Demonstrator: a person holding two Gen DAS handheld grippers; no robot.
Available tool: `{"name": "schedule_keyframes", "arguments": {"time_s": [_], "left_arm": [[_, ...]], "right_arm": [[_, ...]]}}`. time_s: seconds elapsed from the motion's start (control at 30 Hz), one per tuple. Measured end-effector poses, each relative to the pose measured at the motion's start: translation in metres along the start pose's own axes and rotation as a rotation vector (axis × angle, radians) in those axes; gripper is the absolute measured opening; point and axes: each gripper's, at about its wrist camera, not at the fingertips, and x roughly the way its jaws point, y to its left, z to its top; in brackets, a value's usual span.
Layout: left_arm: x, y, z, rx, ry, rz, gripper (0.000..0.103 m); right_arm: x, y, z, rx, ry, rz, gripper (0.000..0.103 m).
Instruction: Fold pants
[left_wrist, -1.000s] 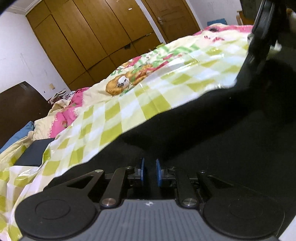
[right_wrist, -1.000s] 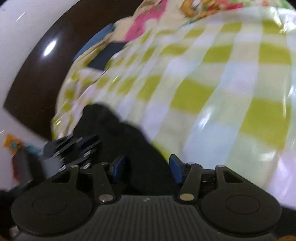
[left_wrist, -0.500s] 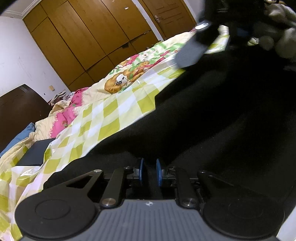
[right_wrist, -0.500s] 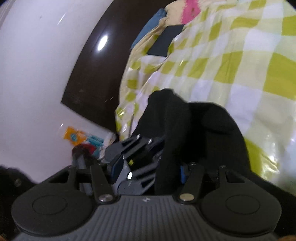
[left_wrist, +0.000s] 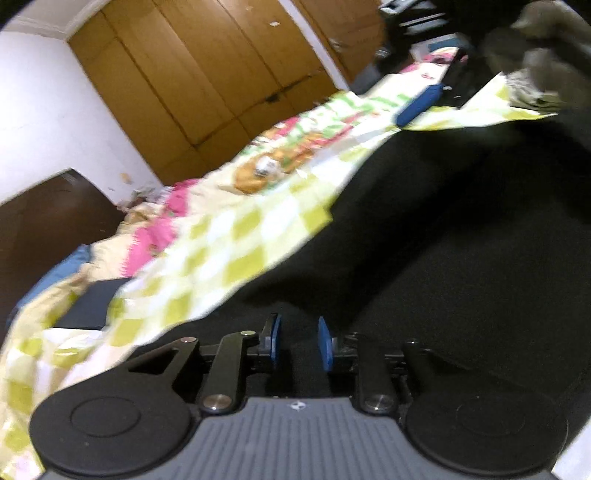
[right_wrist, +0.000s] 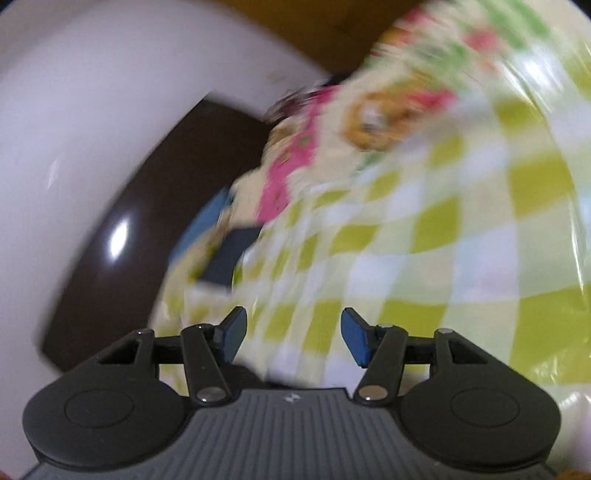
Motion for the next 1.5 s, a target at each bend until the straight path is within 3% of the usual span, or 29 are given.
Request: {"name": "schedule_keyframes", "arguments": {"time_s": [0.13,0.23,0.27,0.33,0.43,0.5,0.63,0.73,0.77,0.83,0.87,1.03,1.13,1.2,1.33,1.5], "left_arm": [[-0.003,0.024,-0.001,-0.044,0.003,0.078,0.041],[-0.001,0.051,-0.005,-0.096,0.015,0.105,0.053],[0.003,0.059,-0.006,-0.12,0.022,0.092,0.053],[0.017,0.067,-0.013,-0.133,0.039,0.076,0.054],[0.045,0.062,-0.036,-0.084,0.126,0.138,0.055],[0.047,0.063,-0.048,-0.107,0.123,0.154,0.056],[0.042,0.067,-0.049,-0.112,0.132,0.163,0.058],[0.031,0.066,-0.047,-0.074,0.144,0.182,0.058],[0.028,0.067,-0.046,-0.078,0.155,0.18,0.058],[0.017,0.066,-0.045,-0.108,0.172,0.147,0.058],[0.01,0.062,-0.045,-0.107,0.174,0.135,0.057],[-0.022,0.01,-0.026,0.005,0.131,0.084,0.057],[-0.036,-0.029,-0.002,0.028,0.092,-0.05,0.057],[-0.042,-0.063,0.015,0.085,0.055,-0.099,0.057],[-0.05,-0.118,0.055,0.12,0.007,-0.229,0.057],[-0.059,-0.167,0.09,0.191,-0.028,-0.298,0.058]], "right_arm": [[0.034,0.019,0.001,-0.03,0.103,-0.03,0.06],[0.067,0.011,0.005,-0.007,0.238,-0.079,0.059],[0.078,0.015,0.002,-0.04,0.274,-0.122,0.054],[0.087,0.012,-0.003,-0.076,0.318,-0.225,0.008],[0.083,-0.013,-0.001,0.019,0.284,-0.315,0.003],[0.079,-0.012,-0.001,-0.004,0.243,-0.364,0.002],[0.064,-0.013,0.01,0.031,0.109,-0.42,0.011],[0.028,0.009,0.0,-0.029,0.015,-0.449,0.012],[0.008,0.013,-0.007,-0.027,-0.007,-0.448,0.016],[-0.027,0.013,-0.025,-0.011,-0.038,-0.466,0.035],[-0.042,0.011,-0.033,0.015,-0.054,-0.488,0.036],[-0.15,0.001,-0.103,0.138,-0.107,-0.705,0.038],[-0.224,-0.011,-0.141,0.272,-0.219,-0.779,0.038],[-0.263,-0.023,-0.16,0.358,-0.303,-0.816,0.042],[-0.315,-0.048,-0.182,0.478,-0.461,-0.784,0.043],[-0.331,-0.086,-0.189,0.599,-0.544,-0.714,0.047]]}}
